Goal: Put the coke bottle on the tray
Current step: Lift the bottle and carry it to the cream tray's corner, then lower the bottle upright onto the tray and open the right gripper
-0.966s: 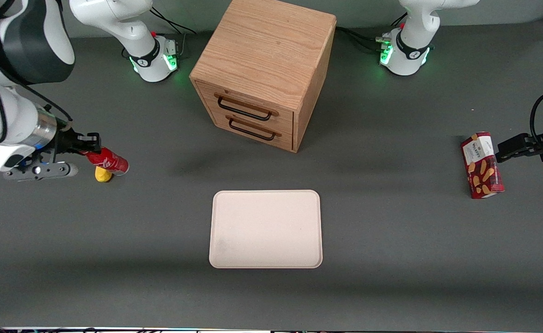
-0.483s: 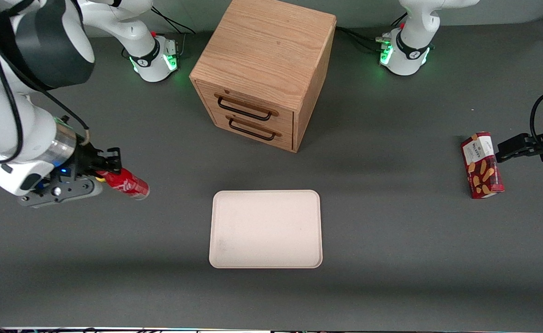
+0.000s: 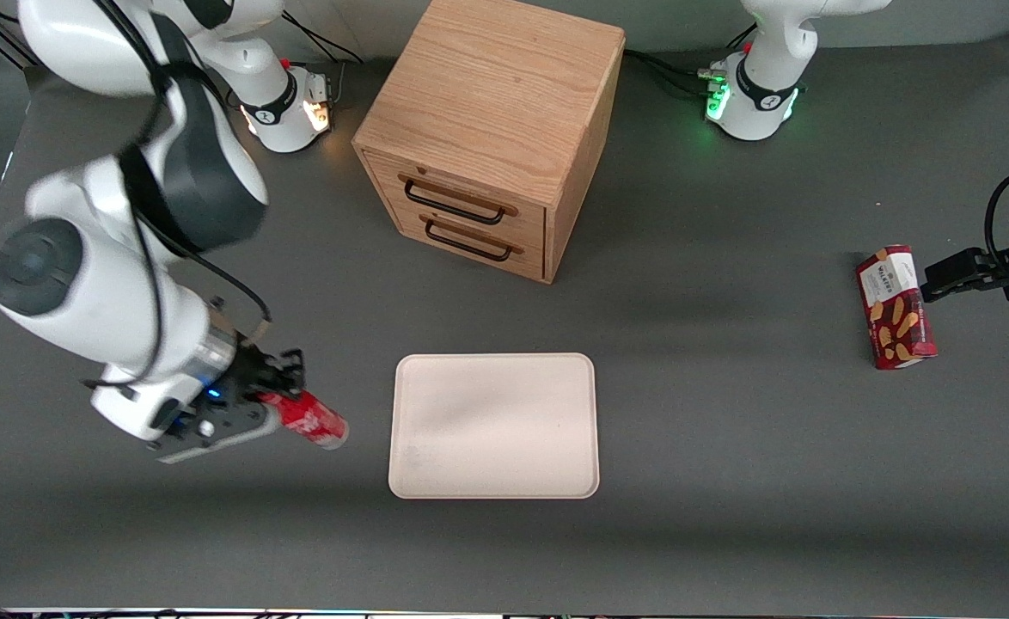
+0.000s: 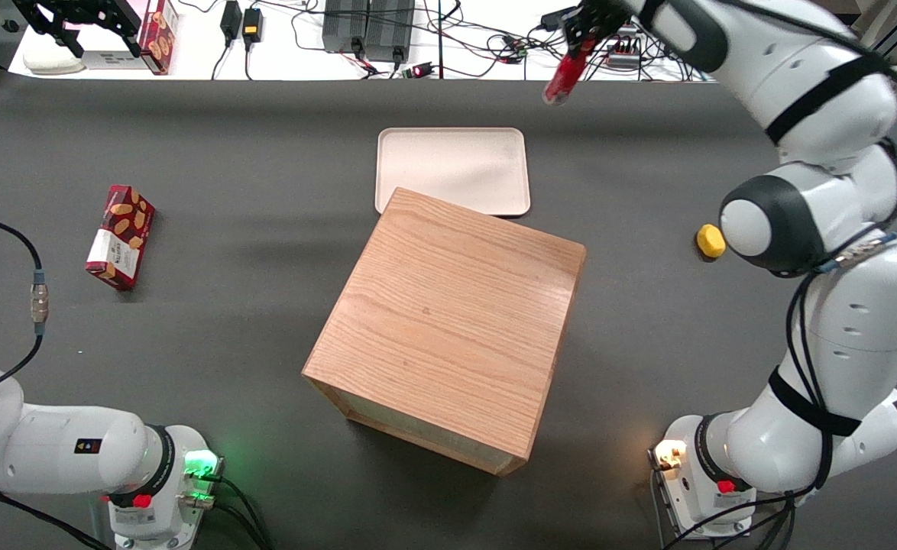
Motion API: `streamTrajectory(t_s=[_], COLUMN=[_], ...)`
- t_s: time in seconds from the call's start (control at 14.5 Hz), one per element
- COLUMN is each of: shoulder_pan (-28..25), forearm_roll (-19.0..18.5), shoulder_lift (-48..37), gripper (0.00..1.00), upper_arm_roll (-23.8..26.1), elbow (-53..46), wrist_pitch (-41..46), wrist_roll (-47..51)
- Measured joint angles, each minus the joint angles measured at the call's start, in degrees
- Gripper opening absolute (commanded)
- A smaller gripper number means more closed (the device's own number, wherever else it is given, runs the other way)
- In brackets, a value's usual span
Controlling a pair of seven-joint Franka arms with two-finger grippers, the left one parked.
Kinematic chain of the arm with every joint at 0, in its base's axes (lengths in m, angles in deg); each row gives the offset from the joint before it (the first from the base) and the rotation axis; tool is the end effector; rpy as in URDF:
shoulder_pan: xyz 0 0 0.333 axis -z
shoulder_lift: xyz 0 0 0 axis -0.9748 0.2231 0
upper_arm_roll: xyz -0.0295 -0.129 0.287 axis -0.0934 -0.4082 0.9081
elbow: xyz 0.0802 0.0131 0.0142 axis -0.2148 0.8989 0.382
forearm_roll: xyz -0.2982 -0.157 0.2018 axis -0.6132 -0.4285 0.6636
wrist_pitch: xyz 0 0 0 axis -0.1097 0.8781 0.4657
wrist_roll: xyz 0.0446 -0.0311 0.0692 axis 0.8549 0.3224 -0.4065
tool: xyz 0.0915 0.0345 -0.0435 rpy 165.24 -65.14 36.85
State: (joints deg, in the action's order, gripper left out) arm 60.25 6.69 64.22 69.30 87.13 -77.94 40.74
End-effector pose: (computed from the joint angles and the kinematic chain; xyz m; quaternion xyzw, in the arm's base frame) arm 0.7105 0.2441 0.4889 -0.9886 -0.1407 -0.0496 0.0200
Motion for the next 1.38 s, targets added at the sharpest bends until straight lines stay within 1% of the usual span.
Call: streamTrajectory(t_s=[0.21,0.41,0.69,0.97,1.03,1.1,1.17,1.38], shoulder_pan=[-2.7,-4.2,-5.4,-5.5,-5.5,-5.5,-5.5,-5.5], forearm_roll=[-1.4,-1.9,-2.6,-3.8,-4.5,-4.9,-5.1,-6.6], shoulder_lift=[6.3,10.3,12.9,14.3,14.4,14.5,14.5,14.6], gripper=[0.00,0.00,0.00,0.00,0.09,0.84,1.00,1.00], upper_arm_roll=[0.0,0.1,0.1,0.1,0.1,0.1,0.1,0.1], elbow=[-0.3,-0.7,-0.8,-0.8,-0.8,-0.8,-0.8,-0.7], wrist_pitch=[-7.3,-11.2,-12.8,-12.9,-12.9,-12.9,-12.9,-12.9], wrist_roll=[0.0,0.0,0.2,1.1,1.2,1.3,1.6,3.7])
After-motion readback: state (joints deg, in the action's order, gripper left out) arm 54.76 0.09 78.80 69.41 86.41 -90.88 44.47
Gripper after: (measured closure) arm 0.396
